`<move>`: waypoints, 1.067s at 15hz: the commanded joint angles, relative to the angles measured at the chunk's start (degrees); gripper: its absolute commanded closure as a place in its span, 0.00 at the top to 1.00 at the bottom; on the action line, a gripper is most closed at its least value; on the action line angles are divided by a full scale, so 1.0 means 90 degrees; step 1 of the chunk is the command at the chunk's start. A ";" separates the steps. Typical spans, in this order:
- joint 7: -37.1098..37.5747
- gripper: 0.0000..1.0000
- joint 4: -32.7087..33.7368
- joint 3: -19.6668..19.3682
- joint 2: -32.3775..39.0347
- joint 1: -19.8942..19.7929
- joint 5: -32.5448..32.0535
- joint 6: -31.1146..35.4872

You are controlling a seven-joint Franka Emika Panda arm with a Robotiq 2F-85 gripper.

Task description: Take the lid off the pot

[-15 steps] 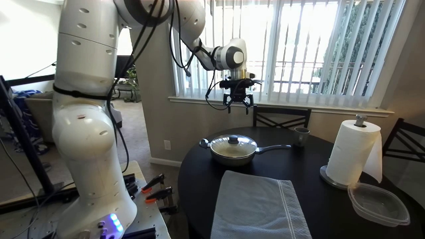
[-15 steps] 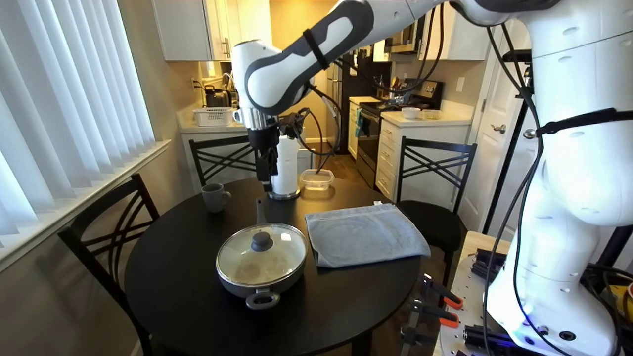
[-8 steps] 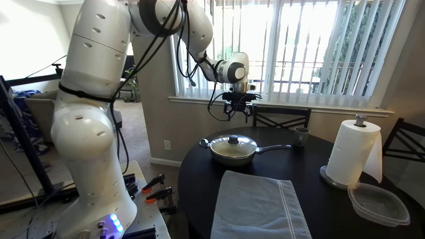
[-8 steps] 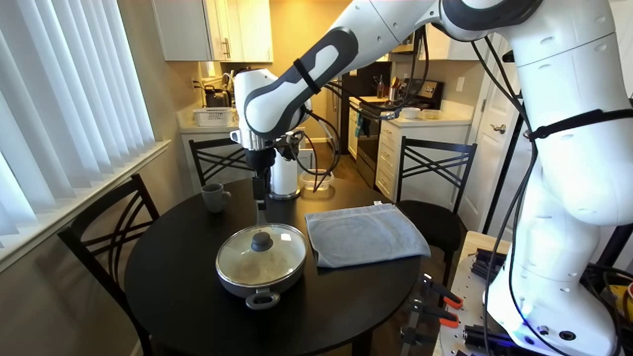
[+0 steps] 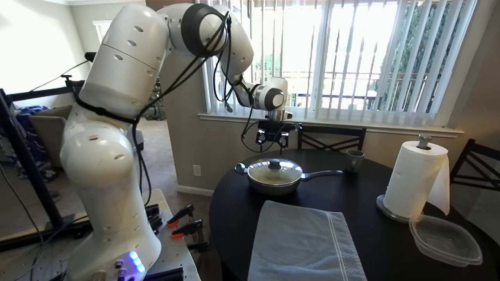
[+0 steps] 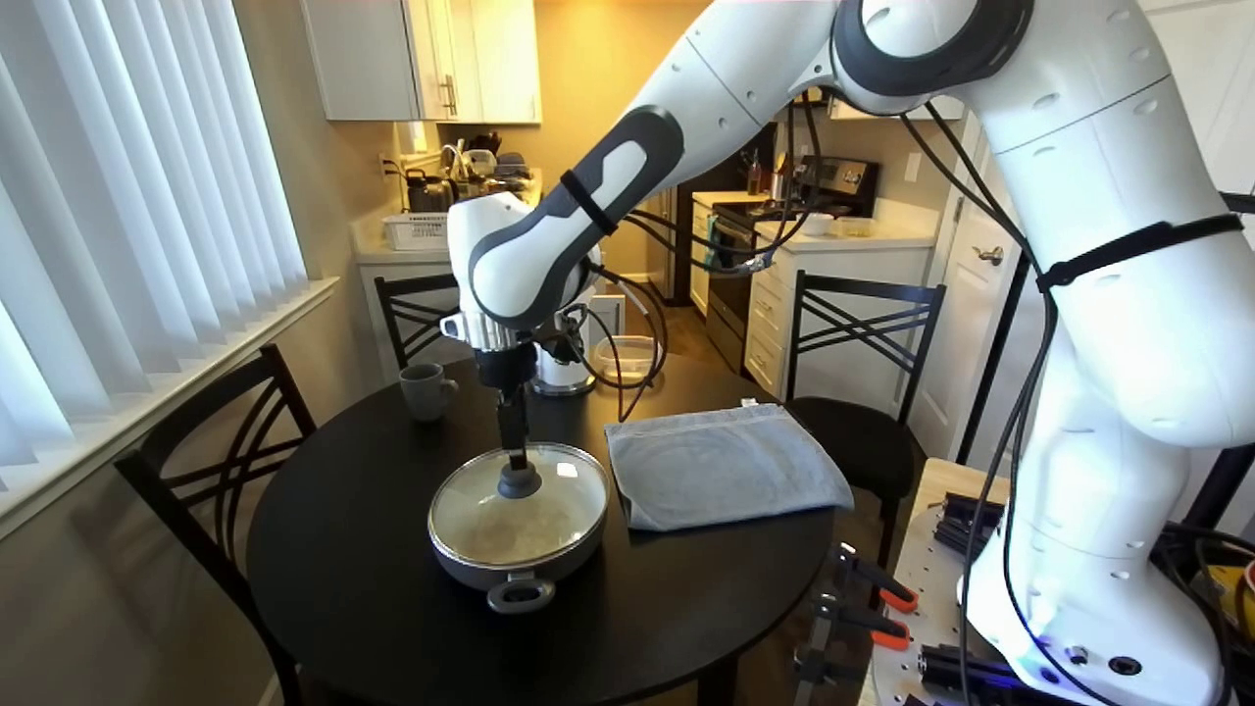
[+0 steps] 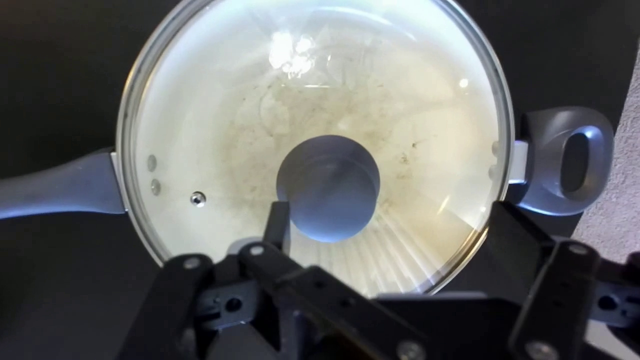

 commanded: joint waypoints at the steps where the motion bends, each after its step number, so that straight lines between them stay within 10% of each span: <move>1: -0.0281 1.00 0.0279 0.0067 0.0352 -0.0034 -0.0062 -0.0070; 16: -0.0368 1.00 0.0669 0.0043 0.0899 -0.0188 -0.0093 0.0160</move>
